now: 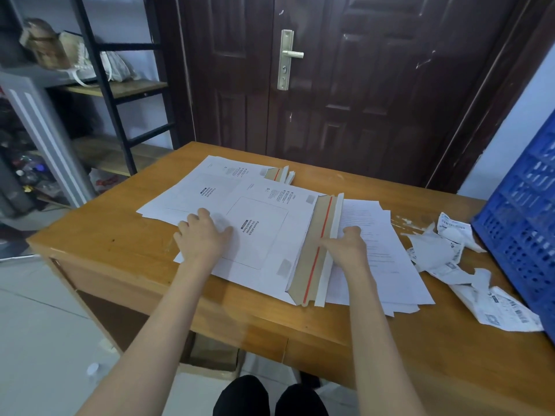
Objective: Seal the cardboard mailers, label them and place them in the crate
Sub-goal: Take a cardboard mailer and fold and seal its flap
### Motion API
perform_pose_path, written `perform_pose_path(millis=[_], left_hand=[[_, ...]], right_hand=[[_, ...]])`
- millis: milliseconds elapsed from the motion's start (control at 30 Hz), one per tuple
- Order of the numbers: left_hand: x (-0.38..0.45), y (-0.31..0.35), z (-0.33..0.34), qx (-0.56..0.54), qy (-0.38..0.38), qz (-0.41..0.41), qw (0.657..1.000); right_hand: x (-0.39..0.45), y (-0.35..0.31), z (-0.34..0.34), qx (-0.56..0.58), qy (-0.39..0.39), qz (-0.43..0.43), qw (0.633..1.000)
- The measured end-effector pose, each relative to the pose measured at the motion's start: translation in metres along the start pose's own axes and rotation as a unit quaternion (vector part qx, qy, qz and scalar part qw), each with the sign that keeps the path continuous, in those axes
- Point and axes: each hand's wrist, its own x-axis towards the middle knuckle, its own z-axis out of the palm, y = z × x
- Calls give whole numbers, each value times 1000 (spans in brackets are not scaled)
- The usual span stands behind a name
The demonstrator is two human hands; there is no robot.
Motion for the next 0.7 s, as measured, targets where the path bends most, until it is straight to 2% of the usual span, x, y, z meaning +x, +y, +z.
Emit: perform_pose_path(millis=[67,267,333,433,533,600,700], left_hand=[[3,0,-4,-22,-6,-4,1000],[3,8,-19,-198,-74,-51,976],[4,12,-24,-285,-114,-79,948],[-2,15,-31,-403,-209,-64,889],[-16,18,-36,-369,-380,-38,847],[-19,20,-35,-293,-478,-15,828],[-20,24,-29,-160,-540,21,826]], right_hand=[[0,-2,-2,19,2,-21,1000],[12,-13,-3,-4,33,-55,998],[17,-17,-7,-48,80,-90,992],[28,-24,-11,-74,142,-116,980],[37,-29,-10,-151,204,-119,960],[43,-27,-7,-165,225,-125,952],[51,-20,-3,-159,238,-132,949]])
